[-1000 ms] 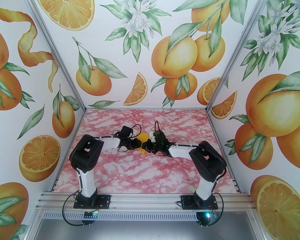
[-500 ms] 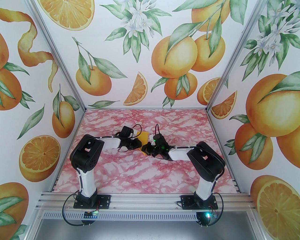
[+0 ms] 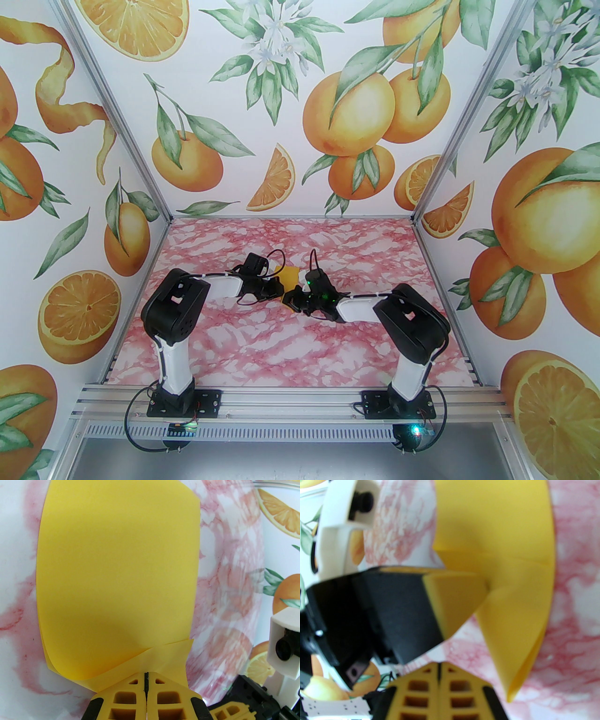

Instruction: Fold a paper plane with a square sheet of paper (fold left side to right side)

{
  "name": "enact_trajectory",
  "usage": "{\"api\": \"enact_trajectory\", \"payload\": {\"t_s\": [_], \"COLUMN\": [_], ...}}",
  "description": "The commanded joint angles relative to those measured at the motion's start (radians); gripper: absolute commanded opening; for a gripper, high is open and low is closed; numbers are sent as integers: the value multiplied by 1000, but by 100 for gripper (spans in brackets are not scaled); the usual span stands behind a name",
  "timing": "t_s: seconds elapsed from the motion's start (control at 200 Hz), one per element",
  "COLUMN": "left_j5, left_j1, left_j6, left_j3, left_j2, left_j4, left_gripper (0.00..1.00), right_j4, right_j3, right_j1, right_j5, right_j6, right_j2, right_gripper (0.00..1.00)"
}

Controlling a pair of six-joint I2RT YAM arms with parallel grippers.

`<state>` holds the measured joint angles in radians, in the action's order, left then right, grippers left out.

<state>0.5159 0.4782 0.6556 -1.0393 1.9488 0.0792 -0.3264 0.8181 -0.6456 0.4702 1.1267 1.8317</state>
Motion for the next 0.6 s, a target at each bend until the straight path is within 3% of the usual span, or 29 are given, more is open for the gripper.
{"api": "enact_trajectory", "payload": {"t_s": [0.0, 0.595], "left_j5": [-16, -18], "left_j1": [4, 3], "left_j6": [-1, -1], "left_j3": [15, 7], "left_j2": [16, 19], "left_j4": [16, 23], "left_gripper": [8, 10], "right_j4": [45, 118], "right_j3": [22, 4], "right_j1": [12, 29], "right_j5": [-30, -10], "right_j6": [-26, -84], "right_j2": [29, 74], "right_gripper": [0, 0]}}
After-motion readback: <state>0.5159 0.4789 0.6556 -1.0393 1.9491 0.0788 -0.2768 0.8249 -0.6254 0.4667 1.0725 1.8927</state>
